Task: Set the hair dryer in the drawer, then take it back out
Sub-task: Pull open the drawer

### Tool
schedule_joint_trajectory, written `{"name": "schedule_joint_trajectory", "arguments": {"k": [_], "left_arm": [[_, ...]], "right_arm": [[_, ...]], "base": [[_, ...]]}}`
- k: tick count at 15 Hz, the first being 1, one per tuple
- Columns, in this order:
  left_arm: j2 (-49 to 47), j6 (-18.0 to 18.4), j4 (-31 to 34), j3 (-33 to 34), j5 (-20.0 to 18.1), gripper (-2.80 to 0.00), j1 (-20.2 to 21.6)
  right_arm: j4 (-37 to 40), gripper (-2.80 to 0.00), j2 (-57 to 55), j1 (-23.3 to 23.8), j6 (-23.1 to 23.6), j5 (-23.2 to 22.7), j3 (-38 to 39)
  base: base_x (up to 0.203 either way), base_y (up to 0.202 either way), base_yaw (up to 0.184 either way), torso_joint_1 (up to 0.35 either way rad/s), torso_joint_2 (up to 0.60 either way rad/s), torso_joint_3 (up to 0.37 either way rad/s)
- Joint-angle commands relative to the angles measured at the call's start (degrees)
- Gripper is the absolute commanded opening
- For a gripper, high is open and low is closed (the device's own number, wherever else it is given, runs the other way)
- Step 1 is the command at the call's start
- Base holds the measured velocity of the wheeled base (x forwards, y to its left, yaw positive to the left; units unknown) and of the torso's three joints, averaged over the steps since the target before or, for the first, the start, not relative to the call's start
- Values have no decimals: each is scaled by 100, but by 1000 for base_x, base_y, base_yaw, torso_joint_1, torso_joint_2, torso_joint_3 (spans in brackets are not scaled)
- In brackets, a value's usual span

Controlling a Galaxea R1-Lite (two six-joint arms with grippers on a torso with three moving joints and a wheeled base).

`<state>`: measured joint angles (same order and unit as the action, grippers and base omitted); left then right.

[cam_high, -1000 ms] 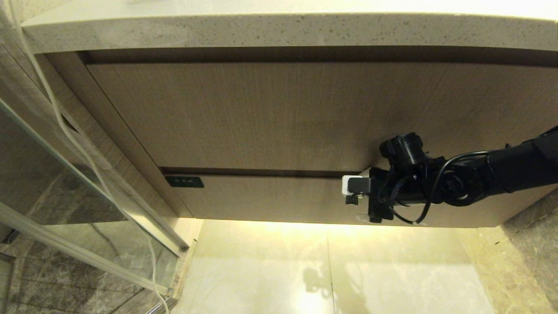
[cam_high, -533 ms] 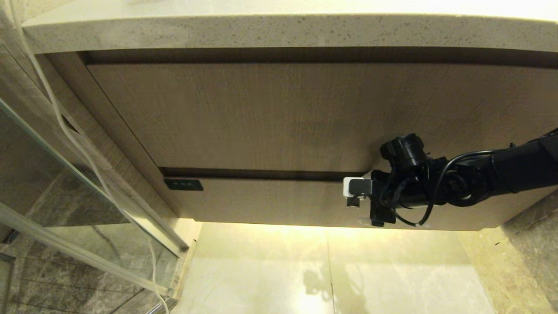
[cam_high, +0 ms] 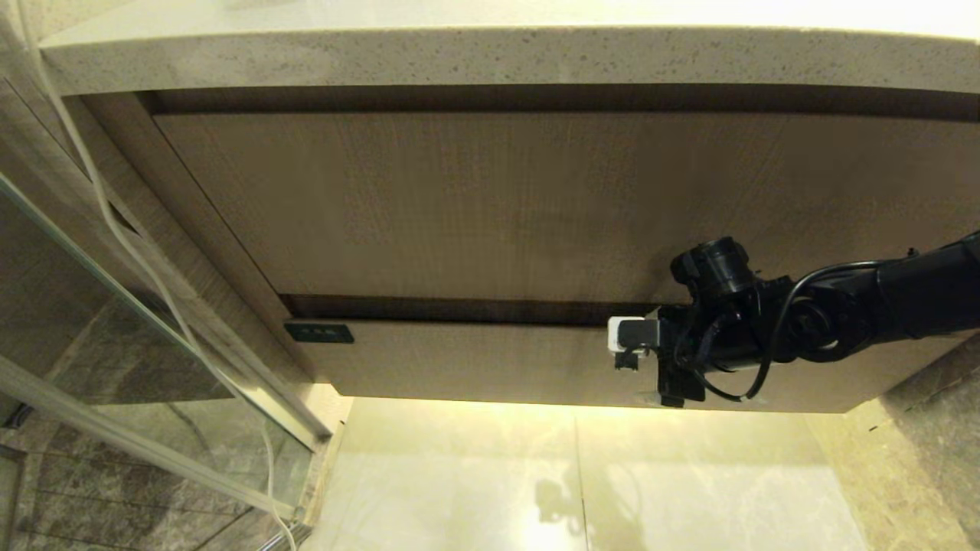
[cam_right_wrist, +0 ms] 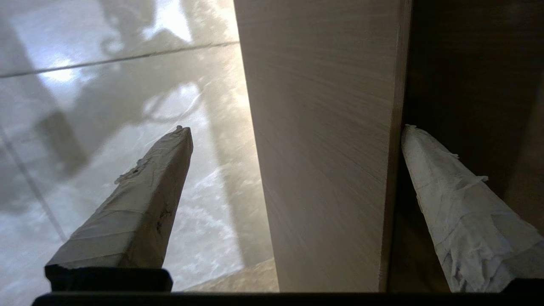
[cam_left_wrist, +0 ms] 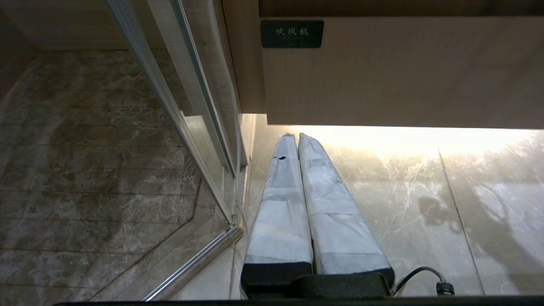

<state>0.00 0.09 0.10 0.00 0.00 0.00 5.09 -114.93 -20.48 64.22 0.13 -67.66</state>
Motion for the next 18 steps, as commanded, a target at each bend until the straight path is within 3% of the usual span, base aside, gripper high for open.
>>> {"name": "schedule_joint_trajectory", "arguments": {"k": [1, 8, 11, 15, 18], "left_arm": [[0, 0, -1, 0, 0, -280, 0], [0, 0, -10, 0, 0, -280, 0], [0, 0, -1, 0, 0, -280, 0], [0, 0, -1, 0, 0, -280, 0], [0, 0, -1, 0, 0, -280, 0]], "right_arm": [[-15, 0, 29, 0, 44, -4, 69], [469, 0, 401, 24, -3, 1, -92], [1058, 0, 945, 151, 20, 186, 93], [1285, 0, 2106, 158, 24, 383, 536], [1289, 0, 3154, 157, -10, 419, 1369]], "base": [[0, 0, 0, 0, 0, 0], [0, 0, 0, 0, 0, 0], [0, 0, 0, 0, 0, 0], [0, 0, 0, 0, 0, 0], [0, 0, 0, 0, 0, 0]]}}
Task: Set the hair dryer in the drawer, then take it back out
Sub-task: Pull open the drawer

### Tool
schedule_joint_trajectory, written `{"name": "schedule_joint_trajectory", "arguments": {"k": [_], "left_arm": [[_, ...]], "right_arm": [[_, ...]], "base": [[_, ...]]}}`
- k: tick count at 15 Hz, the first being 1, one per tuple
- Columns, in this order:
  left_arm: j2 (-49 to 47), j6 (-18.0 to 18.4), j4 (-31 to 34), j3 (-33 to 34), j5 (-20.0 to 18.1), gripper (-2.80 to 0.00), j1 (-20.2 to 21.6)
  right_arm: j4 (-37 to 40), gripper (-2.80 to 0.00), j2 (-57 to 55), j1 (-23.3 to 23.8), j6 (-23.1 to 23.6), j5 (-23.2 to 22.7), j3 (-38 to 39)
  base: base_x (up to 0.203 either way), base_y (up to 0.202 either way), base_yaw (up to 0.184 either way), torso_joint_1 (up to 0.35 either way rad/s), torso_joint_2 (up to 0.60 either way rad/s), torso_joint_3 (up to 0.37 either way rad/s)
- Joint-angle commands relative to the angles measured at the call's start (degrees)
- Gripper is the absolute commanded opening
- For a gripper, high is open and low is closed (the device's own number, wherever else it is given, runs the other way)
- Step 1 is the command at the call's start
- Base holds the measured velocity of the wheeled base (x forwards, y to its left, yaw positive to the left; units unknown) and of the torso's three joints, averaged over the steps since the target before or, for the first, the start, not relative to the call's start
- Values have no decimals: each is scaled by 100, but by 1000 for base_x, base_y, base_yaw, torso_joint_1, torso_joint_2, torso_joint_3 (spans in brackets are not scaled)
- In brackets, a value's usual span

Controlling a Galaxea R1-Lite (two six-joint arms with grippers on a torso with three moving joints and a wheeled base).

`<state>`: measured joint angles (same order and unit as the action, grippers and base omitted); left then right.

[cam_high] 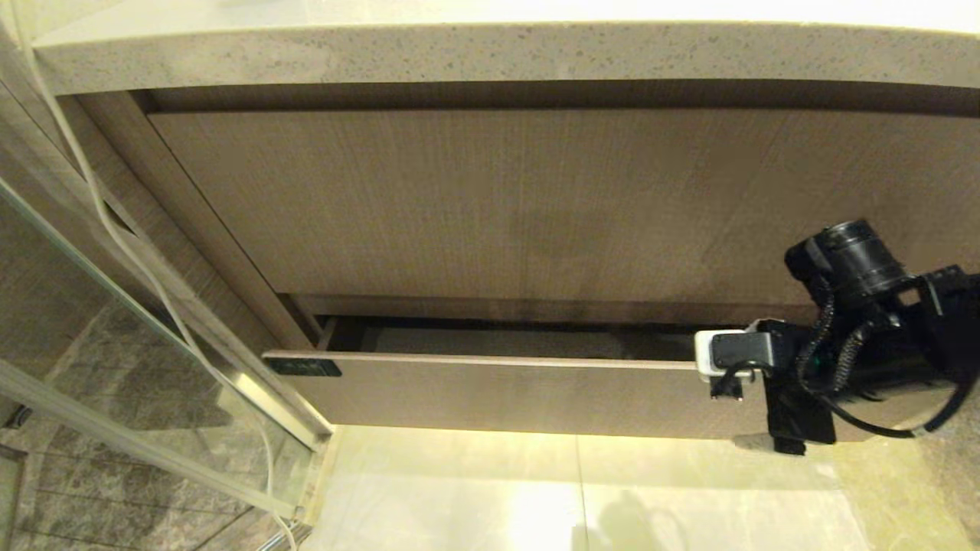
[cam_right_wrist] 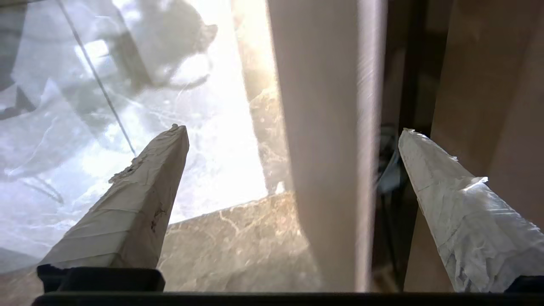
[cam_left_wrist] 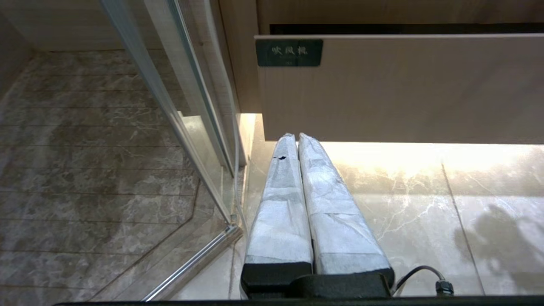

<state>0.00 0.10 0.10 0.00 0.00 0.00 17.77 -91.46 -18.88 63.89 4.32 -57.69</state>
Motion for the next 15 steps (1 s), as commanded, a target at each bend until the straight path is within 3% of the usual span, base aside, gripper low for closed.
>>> {"name": "schedule_joint_trajectory", "arguments": {"k": [1, 7, 10, 13, 15], "left_arm": [[0, -1, -1, 0, 0, -280, 0], [0, -1, -2, 0, 0, -280, 0], [0, -1, -1, 0, 0, -280, 0], [0, -1, -1, 0, 0, -280, 0], [0, -1, -4, 0, 0, -280, 0]], "right_arm": [[30, 0, 893, -4, 4, 5, 457], [16, 0, 598, -10, -41, -1, 417], [-12, 0, 287, -10, -378, -83, 452], [-119, 0, -167, -33, -441, -743, 470], [-263, 0, -476, -33, -417, -869, 447]], "base": [[0, 0, 0, 0, 0, 0], [0, 0, 0, 0, 0, 0], [0, 0, 0, 0, 0, 0], [0, 0, 0, 0, 0, 0], [0, 0, 0, 0, 0, 0]]}}
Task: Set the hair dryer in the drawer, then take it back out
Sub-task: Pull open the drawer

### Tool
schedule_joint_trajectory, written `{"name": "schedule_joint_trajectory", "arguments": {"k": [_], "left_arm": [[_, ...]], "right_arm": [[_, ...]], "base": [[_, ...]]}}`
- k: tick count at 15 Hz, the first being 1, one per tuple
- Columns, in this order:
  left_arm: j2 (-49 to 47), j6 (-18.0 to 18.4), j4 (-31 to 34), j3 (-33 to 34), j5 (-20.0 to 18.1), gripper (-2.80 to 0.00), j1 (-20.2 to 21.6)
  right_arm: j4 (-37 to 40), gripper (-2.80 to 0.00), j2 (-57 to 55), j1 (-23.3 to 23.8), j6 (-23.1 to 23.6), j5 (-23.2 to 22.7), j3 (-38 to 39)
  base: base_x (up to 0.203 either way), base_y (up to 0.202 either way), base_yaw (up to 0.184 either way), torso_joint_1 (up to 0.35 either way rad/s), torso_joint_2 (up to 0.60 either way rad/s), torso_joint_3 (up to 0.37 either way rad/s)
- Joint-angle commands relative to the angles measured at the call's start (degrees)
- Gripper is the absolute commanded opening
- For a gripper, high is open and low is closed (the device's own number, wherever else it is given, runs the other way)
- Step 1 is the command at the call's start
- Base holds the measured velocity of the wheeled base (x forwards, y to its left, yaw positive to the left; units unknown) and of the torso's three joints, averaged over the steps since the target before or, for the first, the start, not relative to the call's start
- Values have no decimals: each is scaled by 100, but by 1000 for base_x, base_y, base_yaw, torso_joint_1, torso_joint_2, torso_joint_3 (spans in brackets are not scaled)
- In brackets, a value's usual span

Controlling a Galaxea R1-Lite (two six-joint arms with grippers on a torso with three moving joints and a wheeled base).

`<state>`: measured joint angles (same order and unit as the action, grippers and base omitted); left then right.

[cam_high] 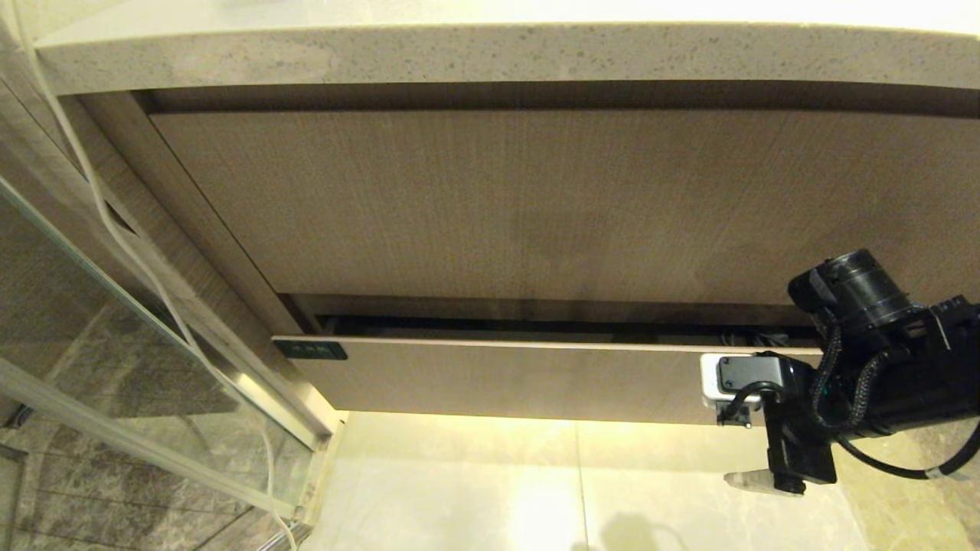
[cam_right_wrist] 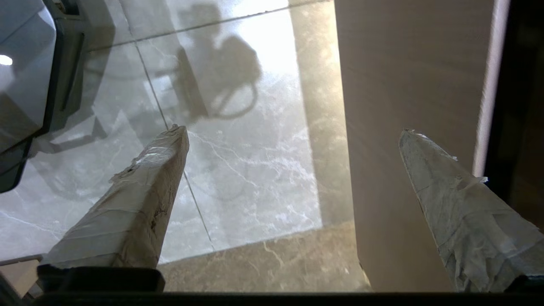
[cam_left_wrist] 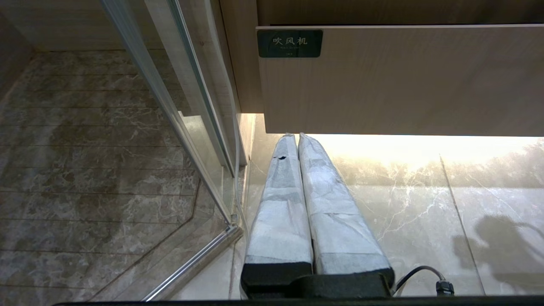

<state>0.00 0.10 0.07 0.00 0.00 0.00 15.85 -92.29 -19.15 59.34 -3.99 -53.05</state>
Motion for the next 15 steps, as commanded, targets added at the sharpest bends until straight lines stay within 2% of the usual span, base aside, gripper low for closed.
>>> {"name": "schedule_joint_trajectory", "arguments": {"k": [1, 6, 11, 13, 15], "left_arm": [[0, -1, -4, 0, 0, -280, 0], [0, -1, 1, 0, 0, -280, 0], [0, -1, 1, 0, 0, -280, 0], [0, -1, 1, 0, 0, -280, 0], [0, -1, 1, 0, 0, -280, 0]], "right_arm": [[-298, 0, -537, -9, 42, -53, -26], [-530, 0, -608, -1, 116, -61, -94], [-411, 0, 700, -5, 114, 30, 298], [-326, 0, 1369, -7, 126, 171, 633], [-203, 0, 1789, -9, 95, 591, 822]], "base": [[0, 0, 0, 0, 0, 0], [0, 0, 0, 0, 0, 0], [0, 0, 0, 0, 0, 0], [0, 0, 0, 0, 0, 0], [0, 0, 0, 0, 0, 0]]}}
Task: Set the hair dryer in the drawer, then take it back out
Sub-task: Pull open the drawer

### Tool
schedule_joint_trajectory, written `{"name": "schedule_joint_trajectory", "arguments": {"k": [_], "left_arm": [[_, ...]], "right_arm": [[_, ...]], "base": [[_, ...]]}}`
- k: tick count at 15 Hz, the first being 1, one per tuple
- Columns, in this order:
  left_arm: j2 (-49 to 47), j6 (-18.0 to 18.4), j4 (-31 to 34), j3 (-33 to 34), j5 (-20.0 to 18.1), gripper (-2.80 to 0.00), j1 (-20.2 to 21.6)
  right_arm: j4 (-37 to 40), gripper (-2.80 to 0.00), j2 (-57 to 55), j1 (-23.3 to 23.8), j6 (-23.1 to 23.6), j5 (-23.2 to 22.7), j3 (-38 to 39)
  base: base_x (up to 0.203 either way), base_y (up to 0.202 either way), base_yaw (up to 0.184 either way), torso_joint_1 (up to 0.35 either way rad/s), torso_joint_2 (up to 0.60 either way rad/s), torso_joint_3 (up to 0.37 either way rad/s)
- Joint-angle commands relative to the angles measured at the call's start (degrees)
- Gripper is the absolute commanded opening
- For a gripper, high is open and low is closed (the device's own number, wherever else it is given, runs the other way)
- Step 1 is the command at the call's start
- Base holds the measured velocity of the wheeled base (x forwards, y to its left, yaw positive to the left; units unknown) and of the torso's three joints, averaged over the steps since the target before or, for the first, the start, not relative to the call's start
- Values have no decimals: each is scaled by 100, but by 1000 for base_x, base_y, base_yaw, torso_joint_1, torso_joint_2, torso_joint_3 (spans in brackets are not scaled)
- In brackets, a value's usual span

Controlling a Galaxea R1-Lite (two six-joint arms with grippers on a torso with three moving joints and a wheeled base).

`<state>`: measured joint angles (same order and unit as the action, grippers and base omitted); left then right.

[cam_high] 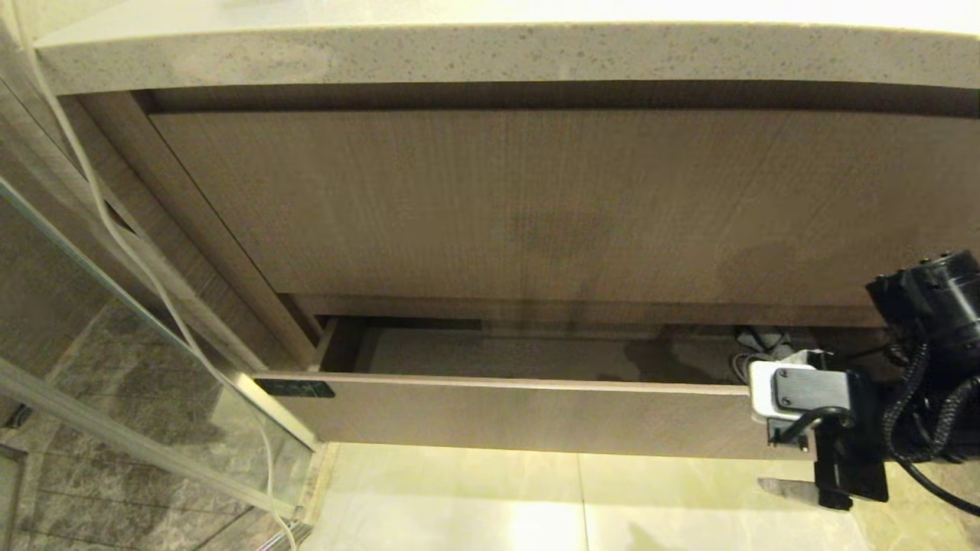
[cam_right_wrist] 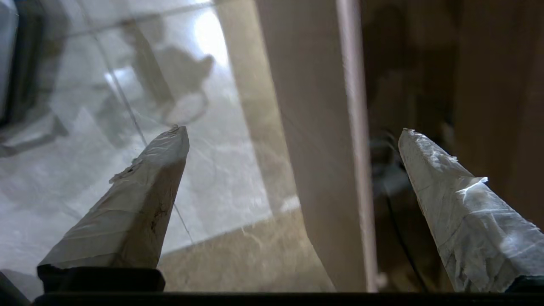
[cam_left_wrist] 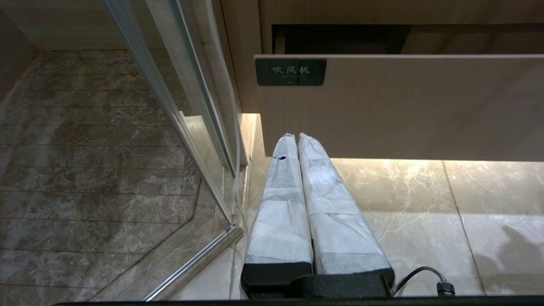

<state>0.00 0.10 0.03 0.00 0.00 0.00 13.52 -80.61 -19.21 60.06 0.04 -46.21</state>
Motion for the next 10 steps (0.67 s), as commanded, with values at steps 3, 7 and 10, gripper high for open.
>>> {"name": "schedule_joint_trajectory", "arguments": {"k": [3, 7, 10], "left_arm": [[0, -1, 6, 0, 0, -280, 0], [0, -1, 6, 0, 0, -280, 0], [0, -1, 6, 0, 0, -280, 0]], "right_arm": [[143, 0, 1133, 14, -84, 347, 248], [516, -280, 1947, 113, -183, 545, 319], [814, -280, 2515, 308, -251, 1016, 251]], "base": [[0, 0, 0, 0, 0, 0], [0, 0, 0, 0, 0, 0], [0, 0, 0, 0, 0, 0]]}}
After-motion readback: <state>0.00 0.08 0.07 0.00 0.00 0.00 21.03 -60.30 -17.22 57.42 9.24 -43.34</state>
